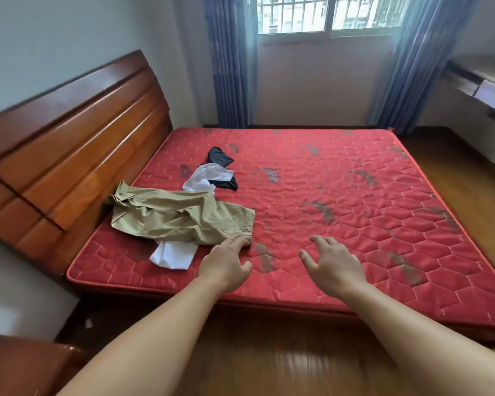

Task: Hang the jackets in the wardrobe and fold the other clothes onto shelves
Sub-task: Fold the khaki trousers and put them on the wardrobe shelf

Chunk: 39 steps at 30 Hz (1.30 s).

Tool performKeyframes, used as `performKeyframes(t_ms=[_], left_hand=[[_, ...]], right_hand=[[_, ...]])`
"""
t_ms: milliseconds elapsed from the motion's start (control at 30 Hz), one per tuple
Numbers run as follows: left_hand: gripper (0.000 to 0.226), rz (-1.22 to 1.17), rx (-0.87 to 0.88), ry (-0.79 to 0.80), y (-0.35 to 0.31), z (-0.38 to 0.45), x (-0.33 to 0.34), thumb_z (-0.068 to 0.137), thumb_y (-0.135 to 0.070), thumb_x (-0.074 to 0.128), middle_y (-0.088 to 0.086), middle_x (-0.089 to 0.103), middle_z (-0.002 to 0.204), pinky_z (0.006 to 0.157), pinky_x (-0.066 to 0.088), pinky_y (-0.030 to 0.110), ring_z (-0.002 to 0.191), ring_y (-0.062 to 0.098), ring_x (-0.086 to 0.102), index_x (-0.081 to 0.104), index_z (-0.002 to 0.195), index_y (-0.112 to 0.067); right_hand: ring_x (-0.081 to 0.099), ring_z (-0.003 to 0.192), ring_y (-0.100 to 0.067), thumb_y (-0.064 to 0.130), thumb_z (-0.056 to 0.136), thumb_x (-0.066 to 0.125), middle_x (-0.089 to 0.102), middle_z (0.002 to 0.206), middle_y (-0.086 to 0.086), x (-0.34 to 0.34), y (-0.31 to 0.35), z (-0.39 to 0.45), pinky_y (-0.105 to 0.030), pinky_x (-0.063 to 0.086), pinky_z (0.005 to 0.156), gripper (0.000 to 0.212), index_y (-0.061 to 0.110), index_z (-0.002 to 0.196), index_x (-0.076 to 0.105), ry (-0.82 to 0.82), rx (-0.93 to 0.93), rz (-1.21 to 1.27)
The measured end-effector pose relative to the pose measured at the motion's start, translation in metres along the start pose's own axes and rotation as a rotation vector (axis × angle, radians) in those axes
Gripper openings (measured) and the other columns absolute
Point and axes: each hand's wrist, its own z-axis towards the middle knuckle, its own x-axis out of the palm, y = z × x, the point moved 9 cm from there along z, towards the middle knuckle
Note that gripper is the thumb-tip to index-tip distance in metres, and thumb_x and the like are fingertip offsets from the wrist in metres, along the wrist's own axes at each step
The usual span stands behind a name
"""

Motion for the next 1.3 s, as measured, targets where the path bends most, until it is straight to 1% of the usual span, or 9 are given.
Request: performKeyframes(t_ms=[167,333,533,733,833,967,1133,1200,1300], left_hand=[[0.053,-0.024,-0.152,-0.012,0.044,0.026,0.000,0.089,-0.039,0.051,-0.004,0.048,0.136,0.099,0.045,0.041,0.124,0.019,0.047,0.041,0.141,-0.034],[0.050,-0.085,-0.255,-0.030,0.088,0.087,0.009,0.089,-0.039,0.050,-0.005,0.049,0.134,0.096,0.047,0.041,0.122,0.018,0.048,0.043,0.139,-0.034],[0.049,-0.110,-0.341,0.011,0.115,0.159,0.038,0.089,-0.036,0.051,-0.002,0.048,0.137,0.097,0.046,0.042,0.123,0.021,0.047,0.044,0.138,-0.032],[0.051,-0.132,-0.440,0.025,0.123,0.233,0.053,0.088,-0.035,0.051,-0.005,0.047,0.140,0.100,0.043,0.039,0.126,0.020,0.046,0.043,0.139,-0.032],[0.054,-0.137,-0.512,0.009,0.126,0.268,0.061,0.088,-0.035,0.050,-0.005,0.045,0.143,0.100,0.043,0.039,0.127,0.021,0.045,0.041,0.141,-0.032],[0.058,-0.125,-0.587,0.008,0.139,0.311,0.082,0.090,-0.038,0.051,-0.001,0.045,0.142,0.101,0.042,0.043,0.127,0.024,0.045,0.034,0.145,-0.030],[0.061,-0.124,-0.683,0.074,0.169,0.361,0.150,0.087,-0.041,0.053,-0.001,0.042,0.142,0.101,0.039,0.045,0.129,0.024,0.041,0.030,0.143,-0.035],[0.070,-0.128,-0.734,0.124,0.185,0.381,0.193,0.085,-0.048,0.056,0.000,0.037,0.145,0.101,0.036,0.047,0.132,0.026,0.037,0.024,0.146,-0.036],[0.078,-0.117,-0.751,0.200,0.205,0.412,0.257,0.081,-0.058,0.060,0.003,0.033,0.146,0.099,0.035,0.047,0.134,0.028,0.034,0.023,0.145,-0.032]], right_hand=[[0.041,0.133,-0.020,0.056,0.096,0.036,0.043,0.145,0.003,0.019,0.036,0.052,-0.045,0.037,0.104,0.057,0.027,0.144,0.037,0.051,-0.113,-0.026],[0.041,0.132,-0.020,0.057,0.096,0.035,0.044,0.144,0.004,0.056,0.064,0.117,-0.044,0.037,0.104,0.057,0.028,0.144,0.036,0.120,-0.223,-0.132],[0.042,0.132,-0.021,0.058,0.095,0.036,0.045,0.143,0.003,0.096,0.063,0.201,-0.045,0.038,0.103,0.055,0.028,0.141,0.039,0.197,-0.249,-0.179],[0.042,0.131,-0.022,0.057,0.096,0.036,0.044,0.144,0.002,0.113,0.055,0.304,-0.044,0.036,0.101,0.054,0.028,0.141,0.039,0.245,-0.293,-0.190],[0.043,0.130,-0.023,0.057,0.095,0.037,0.045,0.143,0.001,0.130,0.051,0.360,-0.044,0.037,0.100,0.054,0.028,0.141,0.039,0.298,-0.325,-0.188],[0.046,0.127,-0.026,0.059,0.094,0.037,0.047,0.140,-0.001,0.169,0.049,0.416,-0.045,0.039,0.099,0.056,0.026,0.140,0.039,0.368,-0.379,-0.230],[0.049,0.124,-0.027,0.064,0.091,0.037,0.047,0.139,-0.001,0.248,0.034,0.461,-0.046,0.043,0.097,0.063,0.026,0.140,0.038,0.481,-0.366,-0.197],[0.049,0.124,-0.027,0.063,0.091,0.039,0.046,0.140,-0.002,0.291,0.022,0.479,-0.046,0.043,0.097,0.062,0.025,0.140,0.037,0.515,-0.315,-0.155],[0.048,0.125,-0.028,0.060,0.091,0.043,0.044,0.142,-0.006,0.354,0.004,0.507,-0.044,0.042,0.096,0.066,0.020,0.143,0.035,0.549,-0.223,-0.097]])
